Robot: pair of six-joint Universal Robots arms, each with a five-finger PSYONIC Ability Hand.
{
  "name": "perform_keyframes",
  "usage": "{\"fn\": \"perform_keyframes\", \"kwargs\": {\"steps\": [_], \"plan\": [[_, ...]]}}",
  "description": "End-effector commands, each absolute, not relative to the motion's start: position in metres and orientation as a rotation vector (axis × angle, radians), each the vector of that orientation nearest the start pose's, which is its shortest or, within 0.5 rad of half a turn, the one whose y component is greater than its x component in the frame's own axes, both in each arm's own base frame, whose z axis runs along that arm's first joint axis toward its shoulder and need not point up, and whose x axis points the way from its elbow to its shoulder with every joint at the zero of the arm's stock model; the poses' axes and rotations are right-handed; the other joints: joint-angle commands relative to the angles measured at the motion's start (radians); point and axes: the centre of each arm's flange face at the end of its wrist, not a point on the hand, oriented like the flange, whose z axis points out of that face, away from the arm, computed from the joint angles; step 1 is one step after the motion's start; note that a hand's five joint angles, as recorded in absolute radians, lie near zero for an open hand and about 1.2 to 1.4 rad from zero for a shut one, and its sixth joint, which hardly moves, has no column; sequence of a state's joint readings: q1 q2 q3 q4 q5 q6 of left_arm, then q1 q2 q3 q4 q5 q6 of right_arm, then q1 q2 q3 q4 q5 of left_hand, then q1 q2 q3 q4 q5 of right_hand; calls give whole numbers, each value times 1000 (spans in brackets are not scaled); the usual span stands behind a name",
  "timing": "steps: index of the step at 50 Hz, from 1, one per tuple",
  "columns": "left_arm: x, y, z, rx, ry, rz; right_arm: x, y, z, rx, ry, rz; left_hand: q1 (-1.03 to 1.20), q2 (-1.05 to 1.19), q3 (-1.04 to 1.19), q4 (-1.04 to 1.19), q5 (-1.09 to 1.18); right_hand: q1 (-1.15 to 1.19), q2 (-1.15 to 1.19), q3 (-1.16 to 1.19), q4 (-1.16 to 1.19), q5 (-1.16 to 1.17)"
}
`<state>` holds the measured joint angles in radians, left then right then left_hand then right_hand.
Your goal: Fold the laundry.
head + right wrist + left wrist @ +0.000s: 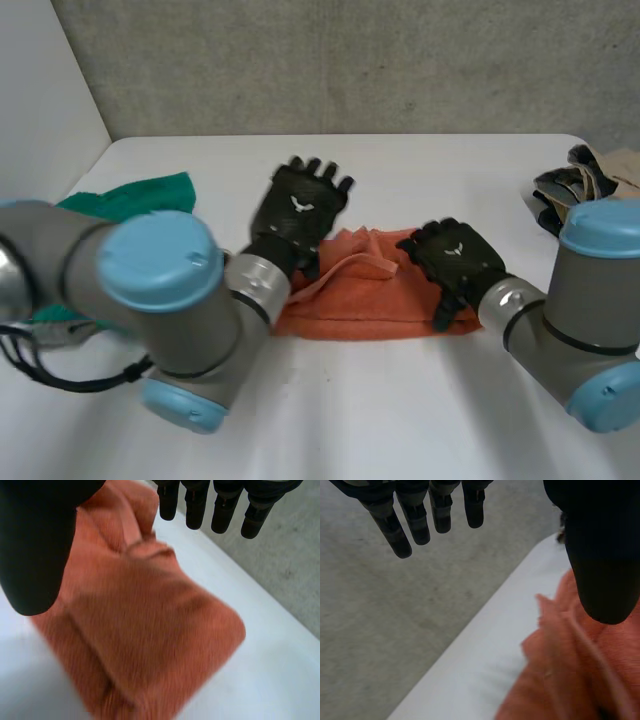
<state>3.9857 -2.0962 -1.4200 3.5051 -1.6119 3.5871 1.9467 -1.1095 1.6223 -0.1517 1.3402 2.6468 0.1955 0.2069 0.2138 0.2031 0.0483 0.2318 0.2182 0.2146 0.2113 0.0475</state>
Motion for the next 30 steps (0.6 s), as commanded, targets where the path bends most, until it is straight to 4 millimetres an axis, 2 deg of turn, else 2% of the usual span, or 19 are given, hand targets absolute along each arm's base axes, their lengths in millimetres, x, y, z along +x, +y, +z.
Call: {"fn": "perform_keyframes", "kwargs": {"steps": [1,4,8,11,12,15,16,18,21,23,24,30], "plan": [[-396,-240,152,1320,2030,-2260,263,-267,142,-1266,2181,-1735,15,4,-3,7,-12,9,22,26,29,19],[-402,-246,141,1335,2025,-2250,262,-269,140,-1256,2202,-1764,18,7,0,10,-9,6,19,23,26,16],[-407,-263,124,1305,2026,-2243,261,-271,139,-1240,2222,-1816,30,18,11,22,2,9,22,26,29,19],[-404,-276,123,1254,2018,-2246,261,-271,137,-1243,2214,-1838,36,24,17,28,8,23,37,41,44,33],[-398,-289,121,1195,2019,-2229,261,-272,137,-1257,2207,-1853,47,36,29,40,20,41,55,58,61,51],[-383,-309,118,1082,2014,-2178,261,-273,137,-1282,2200,-1870,62,51,44,54,35,64,78,82,85,74],[-372,-318,117,1014,2005,-2123,261,-273,137,-1302,2200,-1873,62,51,44,54,35,82,96,99,102,92],[-362,-322,117,962,1985,-2065,261,-273,137,-1317,2197,-1877,62,51,44,54,35,123,137,140,144,133],[-347,-317,116,940,1957,-1952,261,-273,133,-1347,2197,-1868,47,36,29,40,20,191,204,208,211,201],[-341,-311,130,930,1941,-1948,261,-273,127,-1368,2207,-1854,39,27,20,31,11,220,234,237,240,230],[-338,-301,140,943,1939,-1953,261,-274,126,-1374,2210,-1849,33,21,14,25,5,229,242,246,249,239],[-339,-262,164,991,1957,-2009,261,-275,121,-1391,2218,-1836,0,-11,-18,-7,-27,358,372,375,378,368]]}}
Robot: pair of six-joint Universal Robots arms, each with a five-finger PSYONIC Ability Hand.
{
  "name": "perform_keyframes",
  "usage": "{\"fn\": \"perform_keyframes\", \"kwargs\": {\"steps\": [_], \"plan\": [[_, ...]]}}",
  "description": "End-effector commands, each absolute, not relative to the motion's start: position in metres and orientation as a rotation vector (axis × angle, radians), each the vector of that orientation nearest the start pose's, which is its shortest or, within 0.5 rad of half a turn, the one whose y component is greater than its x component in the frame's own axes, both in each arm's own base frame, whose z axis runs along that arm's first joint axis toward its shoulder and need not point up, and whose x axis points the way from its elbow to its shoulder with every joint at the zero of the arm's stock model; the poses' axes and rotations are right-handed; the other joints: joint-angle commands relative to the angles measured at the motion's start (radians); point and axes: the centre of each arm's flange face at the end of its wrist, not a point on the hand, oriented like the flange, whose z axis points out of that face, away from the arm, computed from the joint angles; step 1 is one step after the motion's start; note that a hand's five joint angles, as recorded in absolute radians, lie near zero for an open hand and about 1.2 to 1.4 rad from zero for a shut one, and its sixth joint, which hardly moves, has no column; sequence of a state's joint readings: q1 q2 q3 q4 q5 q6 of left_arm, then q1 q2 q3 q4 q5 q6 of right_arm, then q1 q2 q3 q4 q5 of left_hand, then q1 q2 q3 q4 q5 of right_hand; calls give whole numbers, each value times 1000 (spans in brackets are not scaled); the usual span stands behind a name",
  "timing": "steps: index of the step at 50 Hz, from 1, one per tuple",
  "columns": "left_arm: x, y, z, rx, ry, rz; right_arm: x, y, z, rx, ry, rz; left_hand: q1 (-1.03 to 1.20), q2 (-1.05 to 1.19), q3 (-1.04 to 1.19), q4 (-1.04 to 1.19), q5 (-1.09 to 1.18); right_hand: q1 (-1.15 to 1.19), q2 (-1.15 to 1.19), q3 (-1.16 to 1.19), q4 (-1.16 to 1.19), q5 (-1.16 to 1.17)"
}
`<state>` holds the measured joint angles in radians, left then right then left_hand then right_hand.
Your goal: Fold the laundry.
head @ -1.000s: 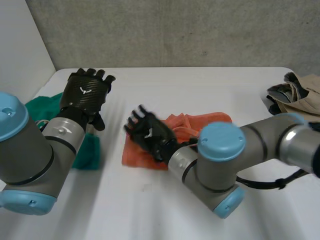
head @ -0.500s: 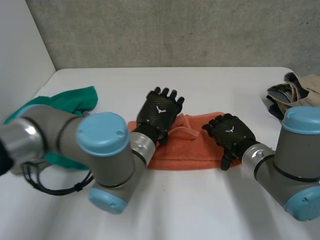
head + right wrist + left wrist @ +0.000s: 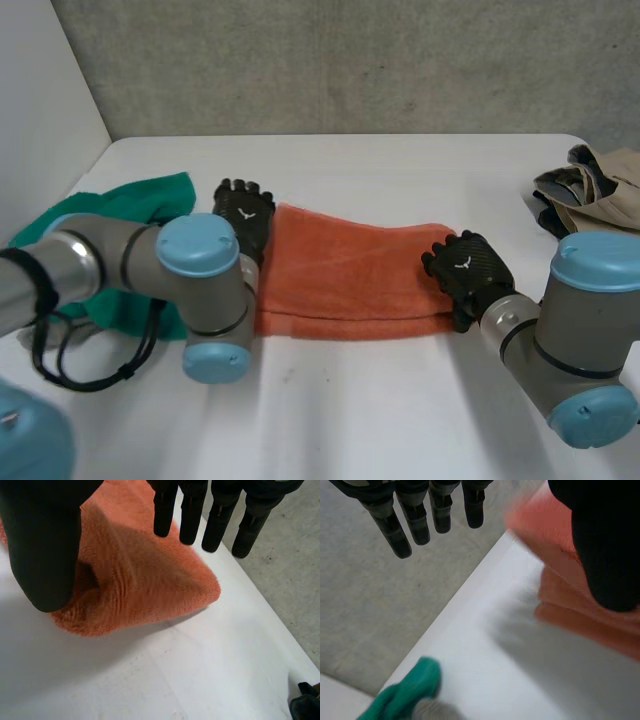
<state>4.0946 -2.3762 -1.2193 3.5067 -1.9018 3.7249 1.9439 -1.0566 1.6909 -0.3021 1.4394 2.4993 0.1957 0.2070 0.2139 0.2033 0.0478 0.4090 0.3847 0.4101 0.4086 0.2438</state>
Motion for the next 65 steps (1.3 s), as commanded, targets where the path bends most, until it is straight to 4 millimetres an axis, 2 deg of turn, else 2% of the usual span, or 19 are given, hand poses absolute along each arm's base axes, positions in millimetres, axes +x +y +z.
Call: {"fn": "perform_keyframes", "kwargs": {"steps": [1,6,10,15,20,26,30,32,36,38,39,40,41,44,47,52,54,60,65], "plan": [[-341,-252,172,989,1962,-2047,261,-276,121,-1392,2219,-1837,0,-11,-18,-7,-26,242,266,241,242,233],[-338,-241,190,946,1997,-2108,259,-278,121,-1384,2221,-1841,-3,-14,-21,-10,-29,462,486,461,463,453],[-335,-237,197,925,2015,-2123,259,-280,123,-1381,2217,-1855,0,-11,-18,-7,-26,986,1010,985,987,977],[-329,-233,198,929,2032,-2099,252,-286,129,-1427,2232,-1890,-3,-14,-21,-10,-29,987,1012,986,988,978],[-318,-231,204,911,2037,-2089,242,-299,156,-1630,2170,-2074,-6,-17,-24,-13,-32,987,1012,986,988,978],[-306,-236,213,856,2026,-2093,263,-306,182,-1875,1902,-2295,-6,-17,-24,-13,-32,987,1012,986,988,978],[-304,-237,218,840,2018,-2108,324,-260,188,-1950,1434,-2302,-6,-17,-24,-13,-32,987,1012,986,988,978],[-304,-236,220,839,2015,-2114,352,-226,172,-1989,1205,-2190,-6,-17,-24,-13,-32,987,1012,986,988,978],[-305,-237,221,833,2009,-2125,373,-195,128,-2047,1044,-1986,-6,-17,-24,-13,-32,987,1012,986,988,978],[-305,-238,222,831,2006,-2128,376,-193,120,-2051,1028,-1966,-9,-20,-27,-16,-35,987,1012,986,988,978],[-306,-238,223,826,2005,-2135,378,-194,119,-2052,1030,-1972,-9,-20,-27,-16,-35,878,902,877,878,869],[-306,-240,224,816,2005,-2144,380,-199,121,-2043,1055,-2005,-9,-20,-27,-16,-35,357,381,355,357,347],[-306,-241,226,805,2006,-2154,380,-202,123,-2032,1086,-2018,-9,-20,-27,-16,-35,122,146,121,122,112],[-309,-244,233,769,2011,-2199,374,-214,124,-1948,1273,-2041,-6,-17,-24,-13,-32,-234,-210,-236,-234,-244],[-313,-246,241,739,2014,-2250,364,-226,136,-1735,1457,-2015,-3,-14,-21,-10,-29,-234,-210,-236,-234,-244],[-328,-248,259,750,2024,-2402,331,-244,217,-980,1624,-1909,18,6,0,10,-9,-234,-210,-236,-234,-244],[-334,-247,262,772,2033,-2440,324,-246,228,-849,1642,-1855,21,9,3,13,-6,-234,-210,-236,-234,-244],[-372,-237,243,900,2179,-2494,286,-277,219,-713,1897,-1763,44,33,26,37,18,-234,-210,-236,-234,-244],[-386,-239,208,974,2327,-2334,290,-289,193,-778,2038,-1645,44,33,26,37,18,-234,-210,-236,-234,-244]]}}
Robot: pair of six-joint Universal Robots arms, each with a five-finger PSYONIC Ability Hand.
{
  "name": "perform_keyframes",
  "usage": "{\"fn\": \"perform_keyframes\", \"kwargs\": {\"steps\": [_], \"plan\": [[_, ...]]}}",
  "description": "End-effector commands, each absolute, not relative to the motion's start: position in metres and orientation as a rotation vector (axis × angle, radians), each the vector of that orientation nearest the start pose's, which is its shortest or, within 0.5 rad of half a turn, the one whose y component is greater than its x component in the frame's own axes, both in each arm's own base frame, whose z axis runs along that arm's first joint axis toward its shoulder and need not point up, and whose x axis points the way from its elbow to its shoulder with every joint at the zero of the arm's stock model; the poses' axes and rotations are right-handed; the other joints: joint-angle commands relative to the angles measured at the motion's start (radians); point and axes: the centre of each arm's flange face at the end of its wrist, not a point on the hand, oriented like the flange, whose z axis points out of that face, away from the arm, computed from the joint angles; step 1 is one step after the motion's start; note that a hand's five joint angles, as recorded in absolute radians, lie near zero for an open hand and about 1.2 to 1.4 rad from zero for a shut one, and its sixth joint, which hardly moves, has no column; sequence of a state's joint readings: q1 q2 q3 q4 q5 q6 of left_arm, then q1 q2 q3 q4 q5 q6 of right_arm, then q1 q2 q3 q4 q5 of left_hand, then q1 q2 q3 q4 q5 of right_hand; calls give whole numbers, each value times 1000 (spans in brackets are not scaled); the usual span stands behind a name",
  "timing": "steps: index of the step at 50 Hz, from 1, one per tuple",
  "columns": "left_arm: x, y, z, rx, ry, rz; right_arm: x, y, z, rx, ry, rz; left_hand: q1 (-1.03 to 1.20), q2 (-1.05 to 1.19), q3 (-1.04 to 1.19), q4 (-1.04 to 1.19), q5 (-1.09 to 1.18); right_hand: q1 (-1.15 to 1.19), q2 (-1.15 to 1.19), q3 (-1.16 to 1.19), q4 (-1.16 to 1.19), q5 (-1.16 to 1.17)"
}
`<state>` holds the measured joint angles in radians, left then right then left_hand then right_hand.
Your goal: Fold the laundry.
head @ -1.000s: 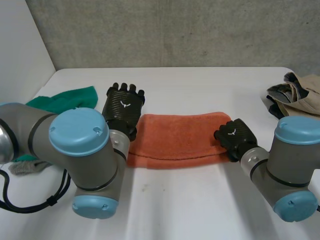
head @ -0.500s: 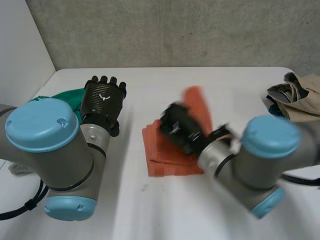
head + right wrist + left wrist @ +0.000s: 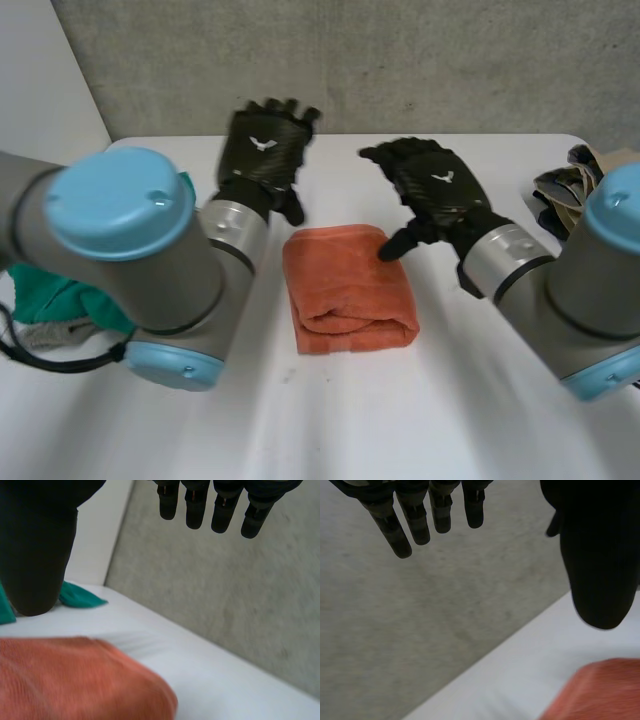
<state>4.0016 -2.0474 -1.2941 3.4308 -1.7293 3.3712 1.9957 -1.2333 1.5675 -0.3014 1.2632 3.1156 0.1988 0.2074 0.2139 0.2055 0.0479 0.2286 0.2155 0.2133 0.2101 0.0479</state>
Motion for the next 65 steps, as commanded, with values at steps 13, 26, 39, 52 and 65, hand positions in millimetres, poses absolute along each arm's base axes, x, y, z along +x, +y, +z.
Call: {"fn": "perform_keyframes", "kwargs": {"steps": [13,26,39,52,65], "plan": [[-369,-249,136,1022,2512,-1864,301,-313,140,-853,2163,-1453,38,30,23,31,15,-54,-41,-39,-36,-48],[-359,-251,165,1020,2488,-1881,297,-314,161,-1215,2150,-1633,26,18,11,20,3,-54,-41,-39,-36,-48],[-364,-224,278,1311,2354,-2347,306,-245,152,-1288,2017,-1710,35,27,20,29,12,-54,-41,-39,-36,-48],[-360,-209,274,1542,2442,-2273,319,-216,106,-1400,1865,-1804,38,30,23,31,15,-54,-41,-39,-36,-48],[-360,-212,268,1511,2446,-2260,326,-233,94,-1431,1845,-1839,38,30,23,31,15,56,69,71,74,62]]}}
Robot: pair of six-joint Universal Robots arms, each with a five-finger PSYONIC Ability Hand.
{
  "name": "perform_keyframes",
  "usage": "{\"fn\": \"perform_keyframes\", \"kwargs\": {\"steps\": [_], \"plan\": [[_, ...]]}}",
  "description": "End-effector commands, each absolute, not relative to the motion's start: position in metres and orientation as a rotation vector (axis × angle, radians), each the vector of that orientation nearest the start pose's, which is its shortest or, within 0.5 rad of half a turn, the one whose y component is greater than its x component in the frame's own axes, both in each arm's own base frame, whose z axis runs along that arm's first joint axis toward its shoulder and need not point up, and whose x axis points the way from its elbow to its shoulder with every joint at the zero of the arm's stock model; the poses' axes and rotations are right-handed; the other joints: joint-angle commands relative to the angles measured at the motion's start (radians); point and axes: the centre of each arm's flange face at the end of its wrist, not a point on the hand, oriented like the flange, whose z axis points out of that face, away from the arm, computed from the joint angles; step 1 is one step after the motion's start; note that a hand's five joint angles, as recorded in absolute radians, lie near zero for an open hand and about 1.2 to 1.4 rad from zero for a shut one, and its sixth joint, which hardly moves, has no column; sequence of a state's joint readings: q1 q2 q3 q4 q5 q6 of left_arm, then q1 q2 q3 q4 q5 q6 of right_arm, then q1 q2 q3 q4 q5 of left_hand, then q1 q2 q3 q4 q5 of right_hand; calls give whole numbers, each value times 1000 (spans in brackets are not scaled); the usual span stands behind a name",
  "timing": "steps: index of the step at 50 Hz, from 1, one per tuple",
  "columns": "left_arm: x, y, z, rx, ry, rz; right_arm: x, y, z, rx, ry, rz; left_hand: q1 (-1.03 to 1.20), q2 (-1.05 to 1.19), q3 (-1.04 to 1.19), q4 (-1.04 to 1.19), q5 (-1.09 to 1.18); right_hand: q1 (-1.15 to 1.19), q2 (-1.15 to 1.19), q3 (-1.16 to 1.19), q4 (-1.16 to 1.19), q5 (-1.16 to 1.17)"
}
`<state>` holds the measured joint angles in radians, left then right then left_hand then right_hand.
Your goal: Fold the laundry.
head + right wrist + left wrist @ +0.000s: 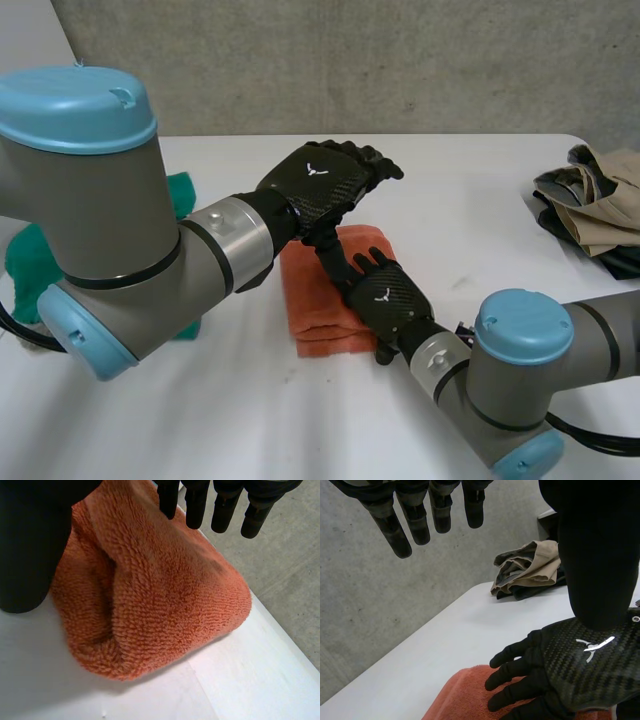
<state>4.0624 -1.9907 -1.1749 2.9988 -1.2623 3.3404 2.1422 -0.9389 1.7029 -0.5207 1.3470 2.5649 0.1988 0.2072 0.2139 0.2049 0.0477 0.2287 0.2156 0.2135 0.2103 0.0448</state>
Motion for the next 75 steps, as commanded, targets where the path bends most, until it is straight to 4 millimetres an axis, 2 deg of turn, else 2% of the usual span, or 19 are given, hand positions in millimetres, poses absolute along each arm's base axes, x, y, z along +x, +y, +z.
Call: {"fn": "perform_keyframes", "kwargs": {"steps": [1,16,20,24,28,34,36,40,42,47,50,53,54,57,61,63,66,70,75], "plan": [[-360,-212,268,-1085,-1755,1624,327,-234,96,-1427,1835,-1854,38,30,23,32,15,68,81,83,86,77],[-359,-215,269,-1073,-1750,1641,338,-249,105,-1393,1795,-1918,38,30,23,32,15,91,104,106,109,100],[-359,-214,269,-1073,-1751,1639,341,-255,103,-1388,1783,-1922,38,30,23,32,15,369,382,384,388,379],[-359,-215,270,-1072,-1751,1642,345,-261,102,-1383,1769,-1930,38,30,23,32,15,1096,1109,1111,1115,1105],[-356,-217,273,-1065,-1751,1654,349,-271,117,-1352,1731,-1997,38,30,23,32,15,1168,1181,1183,1186,1177],[-350,-221,286,-1036,-1741,1711,349,-309,165,-1236,1640,-2198,41,33,26,35,18,1168,1181,1183,1186,1177],[-346,-223,293,-1018,-1733,1747,341,-323,178,-1181,1635,-2241,41,33,26,35,18,1168,1181,1183,1186,1177],[-338,-231,312,-954,-1700,1854,318,-358,235,-966,1555,-2376,41,33,26,35,18,1168,1181,1183,1186,1177],[-338,-230,315,-948,-1686,1866,306,-370,252,-889,1537,-2416,41,33,26,35,18,1168,1181,1183,1186,1177],[-338,-229,317,-948,-1675,1873,243,-418,304,-611,1435,-2585,41,33,26,35,18,1168,1181,1183,1186,1177],[-339,-228,317,-948,-1673,1870,210,-439,321,-516,1375,-2678,41,33,26,35,18,1168,1181,1183,1186,1177],[-339,-227,318,-947,-1671,1869,158,-467,332,-436,1324,-2809,41,33,26,35,18,1168,1181,1183,1186,1177],[-340,-227,317,-949,-1672,1866,134,-478,330,-409,1326,-2853,41,33,26,35,18,1168,1181,1183,1186,1177],[-342,-225,315,-956,-1669,1859,104,-496,315,-400,1371,-2864,41,33,26,35,18,1168,1181,1183,1186,1177],[-344,-223,312,-965,-1674,1844,68,-519,272,-454,1478,-2776,41,33,26,35,18,1168,1181,1183,1186,1177],[-344,-223,309,-968,-1680,1836,49,-529,231,-504,1569,-2664,41,33,26,35,18,1168,1181,1183,1186,1177],[-344,-222,305,-970,-1689,1824,36,-533,178,-569,1660,-2525,41,33,26,35,18,1168,1181,1183,1186,1177],[-347,-220,299,-982,-1700,1800,19,-530,135,-587,1762,-2437,41,33,26,35,18,1168,1181,1183,1186,1177],[-348,-218,295,-991,-1706,1789,-23,-515,121,-596,1901,-2454,41,33,26,35,18,1168,1181,1183,1186,1177]]}}
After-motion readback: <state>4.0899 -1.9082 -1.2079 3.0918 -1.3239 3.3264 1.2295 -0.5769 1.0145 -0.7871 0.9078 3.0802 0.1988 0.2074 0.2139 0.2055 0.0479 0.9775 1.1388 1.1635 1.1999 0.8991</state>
